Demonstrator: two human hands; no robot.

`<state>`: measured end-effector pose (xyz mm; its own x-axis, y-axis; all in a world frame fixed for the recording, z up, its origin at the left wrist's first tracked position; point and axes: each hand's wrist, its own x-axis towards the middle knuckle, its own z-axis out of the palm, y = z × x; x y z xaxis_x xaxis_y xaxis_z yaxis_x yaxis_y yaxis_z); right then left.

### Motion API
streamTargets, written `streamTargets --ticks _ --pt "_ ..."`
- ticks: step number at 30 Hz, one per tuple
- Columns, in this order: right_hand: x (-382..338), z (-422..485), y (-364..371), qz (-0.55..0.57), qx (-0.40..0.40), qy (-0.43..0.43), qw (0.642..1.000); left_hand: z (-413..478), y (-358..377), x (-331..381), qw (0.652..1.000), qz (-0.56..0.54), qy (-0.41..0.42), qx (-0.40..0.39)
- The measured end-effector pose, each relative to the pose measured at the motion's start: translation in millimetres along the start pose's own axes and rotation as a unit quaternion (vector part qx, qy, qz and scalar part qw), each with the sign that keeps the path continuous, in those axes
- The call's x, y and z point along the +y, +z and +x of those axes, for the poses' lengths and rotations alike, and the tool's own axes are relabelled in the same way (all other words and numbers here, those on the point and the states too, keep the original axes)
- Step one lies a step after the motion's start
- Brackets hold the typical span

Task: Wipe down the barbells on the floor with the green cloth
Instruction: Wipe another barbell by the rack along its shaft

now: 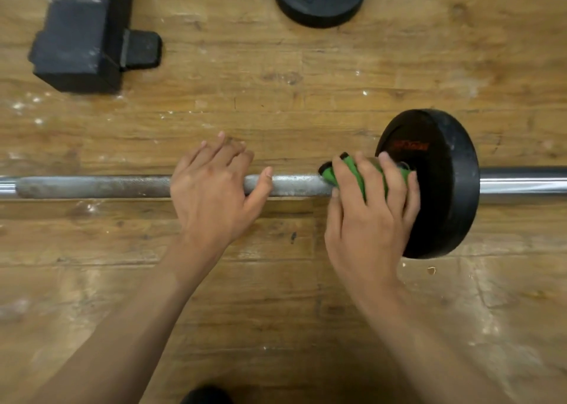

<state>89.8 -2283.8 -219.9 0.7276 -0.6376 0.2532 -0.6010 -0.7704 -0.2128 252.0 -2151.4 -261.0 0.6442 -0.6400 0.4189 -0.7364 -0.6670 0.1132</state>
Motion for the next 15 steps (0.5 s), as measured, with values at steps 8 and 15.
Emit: streamTargets --ticks 8,15 --pt "-6.5 29.6 10.8 -0.044 -0.022 0.019 0.999 1.8 2.5 -0.3 1.0 -0.001 -0.01 0.003" --pt "-24.6 38.2 22.4 0.024 -0.051 -0.036 0.998 -5.8 -0.4 3.7 1.0 0.004 -0.01 0.023"
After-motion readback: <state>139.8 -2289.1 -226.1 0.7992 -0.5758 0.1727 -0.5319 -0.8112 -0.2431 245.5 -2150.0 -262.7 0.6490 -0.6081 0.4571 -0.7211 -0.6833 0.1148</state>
